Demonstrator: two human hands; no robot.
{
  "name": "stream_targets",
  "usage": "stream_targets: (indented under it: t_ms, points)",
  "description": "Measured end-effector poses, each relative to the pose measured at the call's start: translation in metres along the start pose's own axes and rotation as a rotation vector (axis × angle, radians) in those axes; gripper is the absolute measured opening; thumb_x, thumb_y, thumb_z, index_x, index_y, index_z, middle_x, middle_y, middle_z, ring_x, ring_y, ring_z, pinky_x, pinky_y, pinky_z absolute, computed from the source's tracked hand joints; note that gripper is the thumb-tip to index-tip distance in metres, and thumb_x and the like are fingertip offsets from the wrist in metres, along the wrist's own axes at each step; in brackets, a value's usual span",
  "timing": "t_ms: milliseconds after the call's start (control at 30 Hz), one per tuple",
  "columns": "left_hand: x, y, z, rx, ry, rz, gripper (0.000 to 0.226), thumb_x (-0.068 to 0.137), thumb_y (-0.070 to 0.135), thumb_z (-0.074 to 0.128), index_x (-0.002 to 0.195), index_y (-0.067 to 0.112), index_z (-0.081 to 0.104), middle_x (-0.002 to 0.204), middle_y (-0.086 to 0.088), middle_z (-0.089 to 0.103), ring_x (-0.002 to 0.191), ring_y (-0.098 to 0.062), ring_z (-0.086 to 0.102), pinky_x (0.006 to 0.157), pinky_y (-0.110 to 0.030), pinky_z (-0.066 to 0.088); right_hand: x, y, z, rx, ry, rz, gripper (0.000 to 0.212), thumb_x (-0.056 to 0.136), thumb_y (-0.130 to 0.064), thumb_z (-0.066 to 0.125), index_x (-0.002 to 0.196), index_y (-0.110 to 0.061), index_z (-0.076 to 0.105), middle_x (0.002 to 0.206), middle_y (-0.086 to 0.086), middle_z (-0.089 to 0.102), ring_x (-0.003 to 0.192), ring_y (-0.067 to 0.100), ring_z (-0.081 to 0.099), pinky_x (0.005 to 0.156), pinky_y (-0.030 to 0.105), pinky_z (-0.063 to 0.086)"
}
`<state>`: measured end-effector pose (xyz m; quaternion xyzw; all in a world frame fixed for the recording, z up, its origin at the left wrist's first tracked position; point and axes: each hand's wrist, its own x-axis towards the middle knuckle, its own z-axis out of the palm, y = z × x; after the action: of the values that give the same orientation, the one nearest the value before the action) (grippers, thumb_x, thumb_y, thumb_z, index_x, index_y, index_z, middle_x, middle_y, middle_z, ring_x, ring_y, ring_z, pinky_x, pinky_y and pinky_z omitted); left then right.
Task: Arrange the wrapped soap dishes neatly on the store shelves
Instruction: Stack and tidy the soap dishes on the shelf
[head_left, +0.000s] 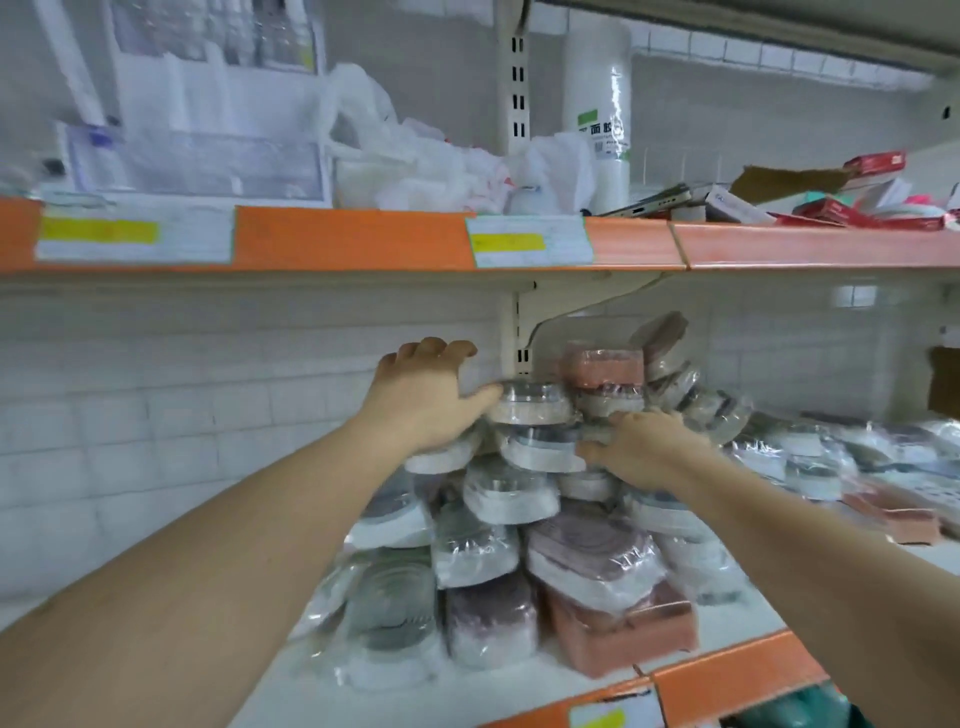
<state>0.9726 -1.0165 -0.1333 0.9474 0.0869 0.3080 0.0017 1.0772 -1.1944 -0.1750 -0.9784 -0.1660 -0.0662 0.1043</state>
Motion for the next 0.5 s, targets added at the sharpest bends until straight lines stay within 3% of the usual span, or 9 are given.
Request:
stream_targets:
  t_ms: [167, 400, 500]
  points:
    - [-0.094, -0.075, -0.081, 0.053, 0.079, 0.010, 0.057, 0.091, 0.051, 0.045, 0.140, 0.023, 0.037, 0.143, -0.007, 0.040, 0.129, -0.027, 0.038, 0.105, -0.035, 0.028, -0.083, -0.119, -0.009, 0.086, 0.059, -0.174, 0.059, 0.079, -0.058, 0.047, 0.126, -0.022, 0.052, 0.130, 0.007, 0.054, 0.118, 0.031, 0.049, 0.097, 0.044, 0.043]
    - [-0.230, -0.190, -0.206, 0.156, 0.127, -0.038, 0.048, 0.094, 0.044, 0.044, 0.138, 0.026, 0.040, 0.142, 0.000, 0.041, 0.130, -0.020, 0.035, 0.103, -0.030, 0.024, -0.228, -0.293, -0.043, 0.250, 0.111, -0.463, 0.054, 0.092, -0.039, 0.052, 0.139, -0.015, 0.040, 0.139, 0.010, 0.046, 0.128, 0.028, 0.042, 0.098, 0.031, 0.036]
    - [-0.265, -0.232, -0.257, 0.222, 0.157, -0.100, 0.045, 0.094, 0.042, 0.045, 0.136, 0.026, 0.042, 0.141, 0.001, 0.042, 0.130, -0.020, 0.035, 0.104, -0.031, 0.024, -0.269, -0.346, -0.069, 0.288, 0.164, -0.575, 0.052, 0.092, -0.039, 0.053, 0.138, -0.017, 0.043, 0.136, 0.007, 0.048, 0.125, 0.025, 0.044, 0.097, 0.030, 0.037]
